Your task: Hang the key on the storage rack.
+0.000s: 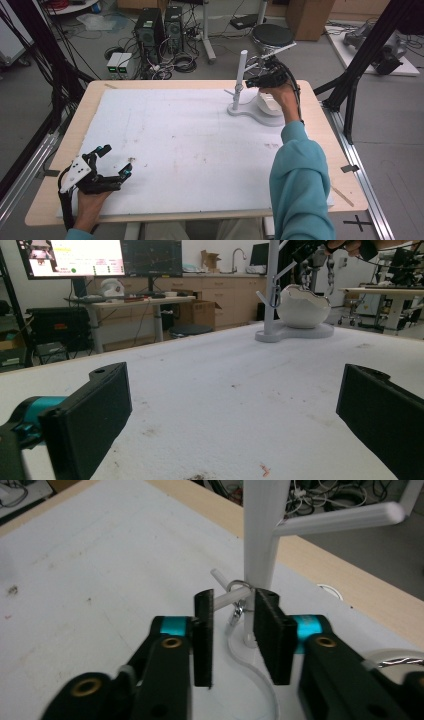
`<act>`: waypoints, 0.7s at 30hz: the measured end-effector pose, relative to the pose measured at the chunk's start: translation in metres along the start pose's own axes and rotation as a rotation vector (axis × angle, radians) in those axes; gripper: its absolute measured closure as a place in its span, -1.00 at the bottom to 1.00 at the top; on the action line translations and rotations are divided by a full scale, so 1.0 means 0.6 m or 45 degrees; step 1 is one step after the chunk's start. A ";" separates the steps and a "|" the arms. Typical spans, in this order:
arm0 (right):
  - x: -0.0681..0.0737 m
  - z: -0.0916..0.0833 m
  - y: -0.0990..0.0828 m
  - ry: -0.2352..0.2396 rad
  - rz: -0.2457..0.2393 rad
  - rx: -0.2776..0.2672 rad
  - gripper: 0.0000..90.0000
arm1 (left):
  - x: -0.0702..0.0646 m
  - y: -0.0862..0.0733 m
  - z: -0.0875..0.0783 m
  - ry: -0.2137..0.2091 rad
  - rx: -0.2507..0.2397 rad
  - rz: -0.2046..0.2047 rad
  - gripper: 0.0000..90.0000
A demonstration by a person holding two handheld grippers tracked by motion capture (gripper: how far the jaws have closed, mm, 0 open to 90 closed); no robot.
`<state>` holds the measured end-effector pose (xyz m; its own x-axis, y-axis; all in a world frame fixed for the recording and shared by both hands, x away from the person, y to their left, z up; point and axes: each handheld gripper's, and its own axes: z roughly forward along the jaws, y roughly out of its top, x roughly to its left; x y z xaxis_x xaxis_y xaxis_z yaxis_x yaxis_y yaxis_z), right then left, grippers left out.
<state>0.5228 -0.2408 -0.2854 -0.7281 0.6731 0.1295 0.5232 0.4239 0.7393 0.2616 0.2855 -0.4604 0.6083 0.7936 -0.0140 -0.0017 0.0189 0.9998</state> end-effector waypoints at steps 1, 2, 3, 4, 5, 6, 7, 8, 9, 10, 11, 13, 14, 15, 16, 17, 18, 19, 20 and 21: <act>-0.001 -0.003 -0.001 -0.008 -0.010 -0.015 0.31 | 0.000 0.000 0.000 -0.001 0.000 0.000 -0.96; 0.001 -0.006 -0.001 -0.027 0.000 -0.023 0.11 | 0.000 0.000 0.000 0.000 0.001 -0.003 -0.96; 0.002 -0.008 -0.002 -0.040 0.007 -0.034 -0.16 | 0.001 0.000 0.000 -0.001 0.004 0.001 -0.96; 0.004 -0.011 -0.004 -0.051 0.024 -0.046 -0.38 | 0.000 0.000 0.001 0.000 -0.002 -0.009 -0.96; 0.007 -0.014 -0.007 -0.068 0.028 -0.058 -0.61 | 0.000 0.000 0.001 0.001 0.001 -0.010 -0.96; 0.011 -0.017 -0.010 -0.079 0.024 -0.061 -0.80 | 0.000 0.000 0.001 0.001 0.004 -0.011 -0.96; 0.017 -0.022 -0.013 -0.090 0.015 -0.051 -0.94 | 0.000 0.000 0.001 0.001 0.002 -0.008 -0.96; 0.023 -0.027 -0.016 -0.108 0.003 -0.030 -0.99 | 0.000 0.000 0.000 0.003 0.004 -0.001 -0.96; 0.031 -0.035 -0.020 -0.116 -0.009 -0.026 -0.99 | 0.000 0.000 0.000 0.004 0.005 0.001 -0.96; 0.039 -0.045 -0.027 -0.111 -0.044 -0.072 -0.99 | 0.000 0.000 0.001 0.005 0.005 -0.002 -0.96; 0.046 -0.056 -0.036 -0.086 -0.064 -0.132 -0.99 | 0.000 0.000 0.001 0.005 0.005 -0.003 -0.96; 0.059 -0.081 -0.047 -0.055 -0.077 -0.164 -0.99 | 0.000 0.000 0.000 0.004 0.005 0.000 -0.96; 0.064 -0.093 -0.053 -0.047 -0.091 -0.205 -0.99 | 0.000 0.000 0.000 0.003 0.007 0.004 -0.96; 0.070 -0.106 -0.060 -0.033 -0.091 -0.241 -0.99 | 0.000 0.000 0.000 0.003 0.007 0.006 -0.96; 0.074 -0.115 -0.067 -0.022 -0.107 -0.288 -0.99 | -0.001 0.000 0.000 0.004 0.006 0.004 -0.96; 0.079 -0.124 -0.074 -0.018 -0.113 -0.297 -0.99 | -0.001 0.000 0.000 0.002 0.006 0.007 -0.96; 0.084 -0.130 -0.082 -0.018 -0.138 -0.318 -0.99 | -0.001 0.000 0.000 0.005 0.006 0.005 -0.96; 0.090 -0.135 -0.091 -0.011 -0.153 -0.331 -0.99 | -0.001 0.000 0.000 0.004 0.006 0.007 -0.96; 0.096 -0.138 -0.101 0.001 -0.165 -0.347 -0.99 | -0.001 0.000 0.000 0.008 0.007 0.004 -0.96; 0.101 -0.140 -0.113 0.009 -0.180 -0.373 -0.99 | -0.001 0.000 0.001 0.010 0.006 0.004 -0.96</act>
<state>0.4062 -0.2795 -0.2720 -0.7880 0.6154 0.0155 0.2675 0.3197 0.9090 0.2614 0.2846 -0.4602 0.6023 0.7982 -0.0110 0.0001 0.0138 0.9999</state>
